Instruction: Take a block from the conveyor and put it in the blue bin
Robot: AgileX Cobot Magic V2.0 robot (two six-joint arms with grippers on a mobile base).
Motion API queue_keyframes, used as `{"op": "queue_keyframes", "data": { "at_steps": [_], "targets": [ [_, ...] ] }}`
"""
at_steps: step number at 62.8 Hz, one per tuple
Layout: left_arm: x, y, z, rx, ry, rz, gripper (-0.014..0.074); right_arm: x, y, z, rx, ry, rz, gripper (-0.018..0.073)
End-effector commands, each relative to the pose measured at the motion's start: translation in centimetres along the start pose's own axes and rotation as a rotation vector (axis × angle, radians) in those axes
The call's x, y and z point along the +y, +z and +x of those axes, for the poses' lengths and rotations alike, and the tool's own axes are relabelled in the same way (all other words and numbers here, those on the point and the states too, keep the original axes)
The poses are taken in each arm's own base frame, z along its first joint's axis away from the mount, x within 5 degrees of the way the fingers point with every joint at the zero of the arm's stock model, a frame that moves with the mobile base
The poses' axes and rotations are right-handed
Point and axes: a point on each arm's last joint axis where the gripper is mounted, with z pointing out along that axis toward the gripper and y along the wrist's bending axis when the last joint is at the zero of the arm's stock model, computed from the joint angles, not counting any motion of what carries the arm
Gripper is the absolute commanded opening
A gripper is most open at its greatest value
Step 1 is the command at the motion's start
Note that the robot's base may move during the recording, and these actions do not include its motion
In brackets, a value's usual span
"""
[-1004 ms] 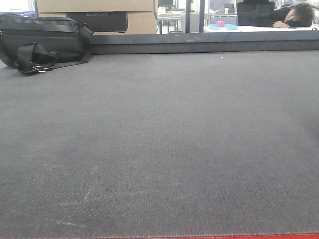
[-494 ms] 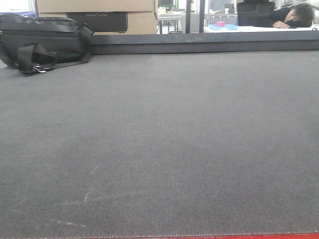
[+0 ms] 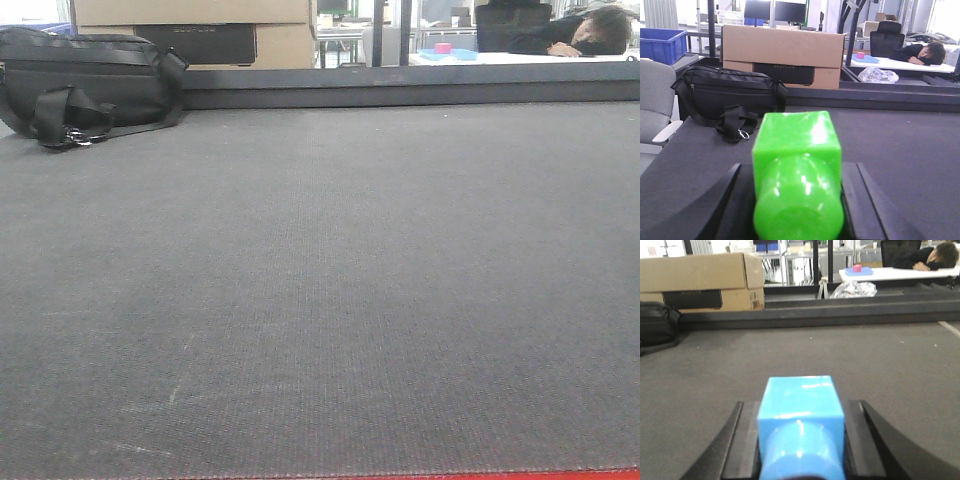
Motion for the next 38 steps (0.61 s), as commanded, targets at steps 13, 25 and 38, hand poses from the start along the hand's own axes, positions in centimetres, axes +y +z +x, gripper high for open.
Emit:
{"op": "queue_keyframes", "data": {
  "at_steps": [13, 25, 38],
  "targets": [
    [-0.06, -0.16, -0.17, -0.019, -0.016, 0.008, -0.0111, -0.21, -0.20, -0.38, -0.019, -0.072, 0.027, -0.0162],
    [-0.06, -0.16, -0.17, -0.019, -0.016, 0.008, -0.0111, -0.31, -0.23, -0.93, -0.079, -0.110, 0.043, -0.0162],
    [-0.06, -0.16, -0.17, -0.019, -0.016, 0.008, -0.0111, -0.29, -0.26, -1.23, -0.112, -0.110, 0.043, -0.0162]
  ]
}}
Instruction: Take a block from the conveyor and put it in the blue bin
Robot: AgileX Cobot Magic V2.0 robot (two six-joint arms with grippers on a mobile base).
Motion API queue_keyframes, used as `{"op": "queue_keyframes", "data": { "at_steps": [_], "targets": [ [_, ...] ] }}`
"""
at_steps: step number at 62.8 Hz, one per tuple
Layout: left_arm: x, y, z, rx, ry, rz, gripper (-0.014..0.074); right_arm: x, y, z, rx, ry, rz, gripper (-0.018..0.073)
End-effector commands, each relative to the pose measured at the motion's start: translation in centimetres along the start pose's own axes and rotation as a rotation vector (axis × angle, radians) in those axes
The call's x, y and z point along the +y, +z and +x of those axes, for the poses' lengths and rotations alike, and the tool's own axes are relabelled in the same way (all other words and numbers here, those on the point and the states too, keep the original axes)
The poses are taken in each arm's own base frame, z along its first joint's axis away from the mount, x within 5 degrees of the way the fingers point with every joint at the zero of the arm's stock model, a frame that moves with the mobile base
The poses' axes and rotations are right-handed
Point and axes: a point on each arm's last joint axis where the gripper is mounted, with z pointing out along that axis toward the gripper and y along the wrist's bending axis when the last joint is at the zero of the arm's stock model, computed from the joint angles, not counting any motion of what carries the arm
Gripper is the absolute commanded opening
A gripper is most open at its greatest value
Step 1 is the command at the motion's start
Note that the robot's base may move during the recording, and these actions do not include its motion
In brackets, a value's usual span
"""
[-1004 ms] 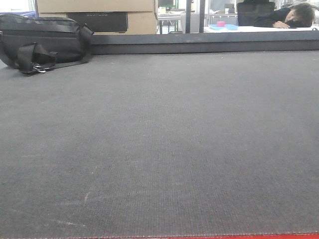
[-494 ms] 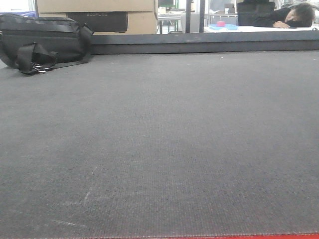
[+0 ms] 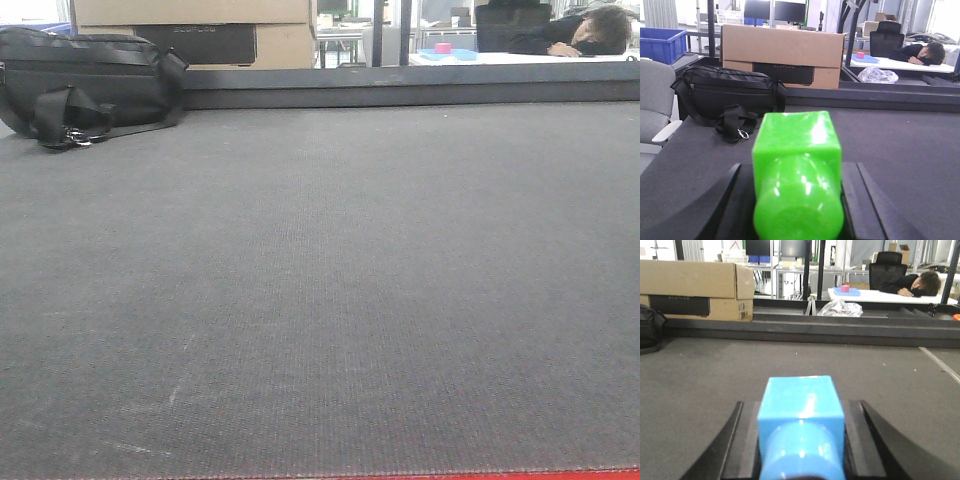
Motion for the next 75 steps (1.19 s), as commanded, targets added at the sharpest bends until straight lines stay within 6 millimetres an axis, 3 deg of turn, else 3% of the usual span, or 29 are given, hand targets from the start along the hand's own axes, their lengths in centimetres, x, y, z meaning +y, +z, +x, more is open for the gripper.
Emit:
{"op": "queue_keyframes", "data": {
  "at_steps": [1, 75],
  "targets": [
    [-0.05, -0.16, -0.17, -0.019, -0.015, 0.008, -0.0111, -0.04, -0.19, -0.63, -0.046, -0.019, 0.006, -0.0162],
    [-0.05, -0.16, -0.17, -0.019, -0.015, 0.008, -0.0111, -0.04, -0.19, -0.63, -0.046, -0.019, 0.006, -0.0162]
  ]
}}
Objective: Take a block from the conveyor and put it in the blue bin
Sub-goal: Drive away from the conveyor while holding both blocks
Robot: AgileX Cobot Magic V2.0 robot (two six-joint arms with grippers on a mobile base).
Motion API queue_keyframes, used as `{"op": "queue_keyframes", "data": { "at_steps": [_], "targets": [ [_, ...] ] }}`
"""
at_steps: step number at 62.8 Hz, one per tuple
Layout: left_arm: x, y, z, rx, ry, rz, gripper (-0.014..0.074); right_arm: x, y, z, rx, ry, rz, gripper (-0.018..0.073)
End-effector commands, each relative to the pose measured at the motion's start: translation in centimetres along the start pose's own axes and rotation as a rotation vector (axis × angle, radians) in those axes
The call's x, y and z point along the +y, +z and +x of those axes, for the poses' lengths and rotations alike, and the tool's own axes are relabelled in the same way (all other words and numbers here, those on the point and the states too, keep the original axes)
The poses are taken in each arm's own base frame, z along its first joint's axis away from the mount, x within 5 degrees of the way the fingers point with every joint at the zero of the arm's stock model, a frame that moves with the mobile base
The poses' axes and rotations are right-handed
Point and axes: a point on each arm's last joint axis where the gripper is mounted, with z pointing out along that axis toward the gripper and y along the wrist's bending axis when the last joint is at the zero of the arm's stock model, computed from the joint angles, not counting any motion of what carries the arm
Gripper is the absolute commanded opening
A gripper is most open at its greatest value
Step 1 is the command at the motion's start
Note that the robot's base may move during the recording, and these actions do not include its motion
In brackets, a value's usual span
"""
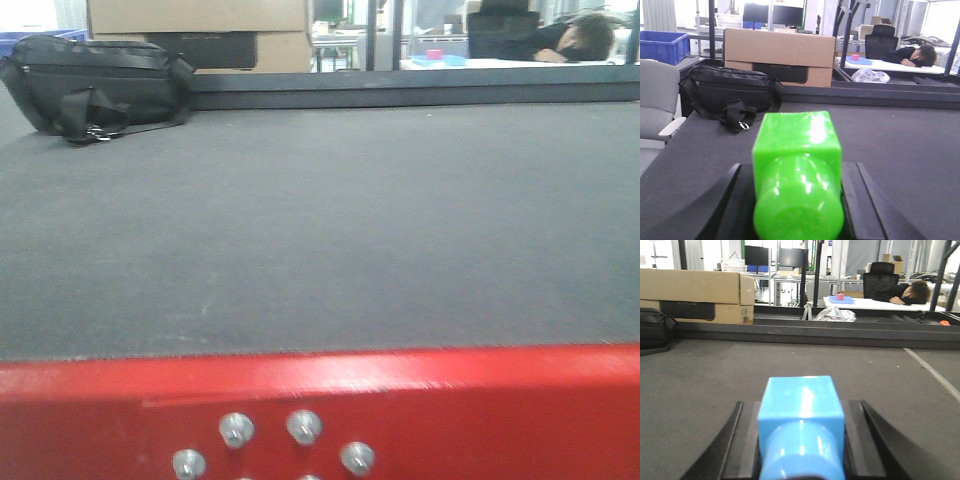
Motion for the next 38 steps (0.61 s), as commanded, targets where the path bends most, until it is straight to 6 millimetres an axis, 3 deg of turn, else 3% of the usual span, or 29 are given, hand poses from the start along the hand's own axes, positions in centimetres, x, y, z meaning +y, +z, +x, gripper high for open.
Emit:
{"op": "queue_keyframes", "data": {
  "at_steps": [1, 38],
  "targets": [
    [-0.05, -0.12, -0.17, -0.019, -0.015, 0.008, -0.0111, -0.03, -0.18, -0.50, -0.032, -0.015, 0.004, -0.0162],
    [-0.07, -0.62, -0.33, -0.044, -0.014, 0.009, -0.0111, -0.03, -0.18, -0.50, -0.032, -0.015, 0.004, -0.0162]
  ]
}}
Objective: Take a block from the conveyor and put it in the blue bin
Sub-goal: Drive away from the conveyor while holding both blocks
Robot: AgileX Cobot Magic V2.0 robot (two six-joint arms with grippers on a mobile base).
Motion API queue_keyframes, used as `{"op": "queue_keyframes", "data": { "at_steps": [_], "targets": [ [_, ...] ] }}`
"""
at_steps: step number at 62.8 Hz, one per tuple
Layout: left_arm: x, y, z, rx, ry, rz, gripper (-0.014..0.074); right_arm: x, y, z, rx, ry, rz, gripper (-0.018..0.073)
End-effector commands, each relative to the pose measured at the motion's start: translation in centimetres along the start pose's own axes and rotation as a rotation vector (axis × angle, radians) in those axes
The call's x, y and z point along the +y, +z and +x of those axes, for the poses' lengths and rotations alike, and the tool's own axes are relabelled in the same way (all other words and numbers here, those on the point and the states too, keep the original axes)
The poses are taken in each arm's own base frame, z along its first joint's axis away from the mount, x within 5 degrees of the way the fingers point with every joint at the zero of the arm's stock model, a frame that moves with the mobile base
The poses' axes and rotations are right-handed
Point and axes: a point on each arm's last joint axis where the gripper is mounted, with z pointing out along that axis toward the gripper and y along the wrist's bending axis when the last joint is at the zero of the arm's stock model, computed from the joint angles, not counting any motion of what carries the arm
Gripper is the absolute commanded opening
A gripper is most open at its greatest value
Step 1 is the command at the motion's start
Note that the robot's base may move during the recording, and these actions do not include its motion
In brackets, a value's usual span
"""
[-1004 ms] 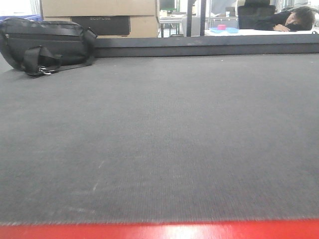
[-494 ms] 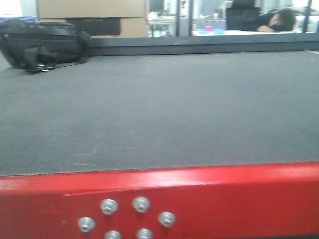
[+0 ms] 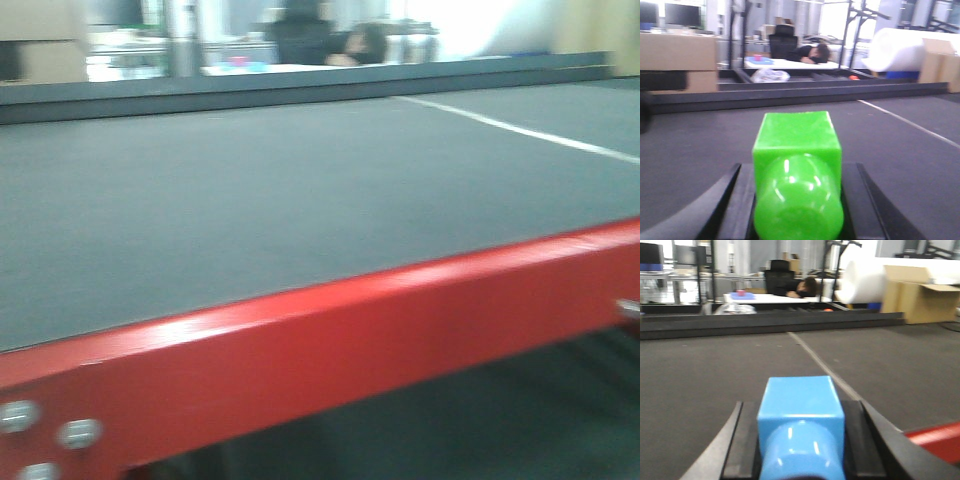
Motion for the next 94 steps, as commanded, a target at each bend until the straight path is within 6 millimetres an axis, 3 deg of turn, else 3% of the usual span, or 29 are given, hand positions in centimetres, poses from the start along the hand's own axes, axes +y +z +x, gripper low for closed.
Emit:
{"op": "queue_keyframes", "data": {
  "at_steps": [1, 94],
  "targets": [
    [-0.05, -0.11, -0.20, -0.022, -0.015, 0.007, -0.0111, -0.03, -0.18, -0.50, -0.032, -0.015, 0.004, -0.0162],
    [-0.05, -0.11, -0.20, -0.022, -0.015, 0.007, -0.0111, -0.03, -0.18, -0.50, -0.032, -0.015, 0.004, -0.0162]
  ]
}}
